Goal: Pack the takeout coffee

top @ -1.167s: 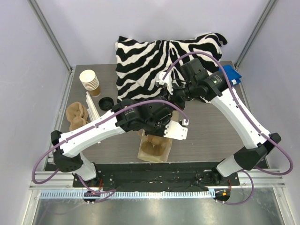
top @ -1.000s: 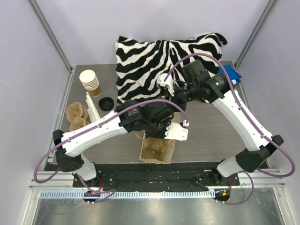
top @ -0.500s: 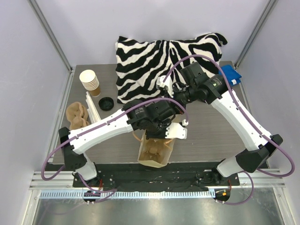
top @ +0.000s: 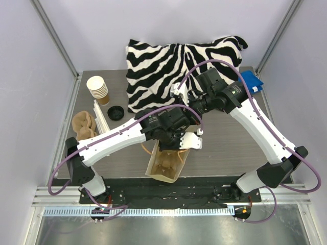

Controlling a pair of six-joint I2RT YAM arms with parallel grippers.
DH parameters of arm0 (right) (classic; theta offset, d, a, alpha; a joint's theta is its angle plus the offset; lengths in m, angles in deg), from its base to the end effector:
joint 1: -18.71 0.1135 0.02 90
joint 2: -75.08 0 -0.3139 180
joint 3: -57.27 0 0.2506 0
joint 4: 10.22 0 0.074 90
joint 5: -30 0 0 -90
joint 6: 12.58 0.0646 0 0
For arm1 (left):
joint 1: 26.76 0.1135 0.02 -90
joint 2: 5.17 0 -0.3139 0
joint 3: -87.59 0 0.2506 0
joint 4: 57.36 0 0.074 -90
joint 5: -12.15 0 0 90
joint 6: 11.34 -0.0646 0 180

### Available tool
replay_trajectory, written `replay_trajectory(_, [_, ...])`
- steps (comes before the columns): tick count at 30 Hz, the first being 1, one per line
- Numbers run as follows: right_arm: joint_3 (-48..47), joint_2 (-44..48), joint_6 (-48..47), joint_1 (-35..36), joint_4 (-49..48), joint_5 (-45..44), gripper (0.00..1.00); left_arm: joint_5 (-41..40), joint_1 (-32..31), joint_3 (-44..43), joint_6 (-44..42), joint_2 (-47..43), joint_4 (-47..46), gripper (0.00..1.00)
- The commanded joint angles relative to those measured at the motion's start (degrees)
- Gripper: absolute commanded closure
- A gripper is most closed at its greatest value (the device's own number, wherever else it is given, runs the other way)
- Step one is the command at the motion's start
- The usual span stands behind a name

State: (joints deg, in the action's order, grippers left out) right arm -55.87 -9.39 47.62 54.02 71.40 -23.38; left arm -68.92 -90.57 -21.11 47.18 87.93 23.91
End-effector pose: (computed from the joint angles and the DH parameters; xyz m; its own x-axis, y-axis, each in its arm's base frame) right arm 0.2107 0.1964 0.4457 -0.1889 -0.6226 -0.7594 -0.9807 0.1588 0.1137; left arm 0.1389 -0.3051 0.3688 0.1347 0.8950 -0.4252 0.9901 -0.1041 0.0945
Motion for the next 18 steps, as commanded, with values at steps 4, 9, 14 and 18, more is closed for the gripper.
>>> replay_trajectory(4, [0.41, 1.59, 0.18, 0.37, -1.85, 2.58, 0.99, 0.57, 0.88, 0.63, 0.72, -0.9, -2.2, 0.84])
replay_trajectory(9, [1.81, 2.02, 0.36, 0.46, -2.2, 2.23, 0.99, -0.23, 0.88, -3.32, 1.16, -1.25, -0.98, 0.64])
replay_trajectory(14, [2.25, 2.37, 0.8, 0.46, -2.29, 2.4, 0.99, -0.67, 0.88, -6.83, 1.95, -1.78, 0.08, 0.52])
replay_trajectory(18, [3.13, 3.17, 0.8, 0.46, -2.47, 1.96, 0.99, -1.1, 0.53, -8.68, 2.83, -2.83, -0.62, 0.45])
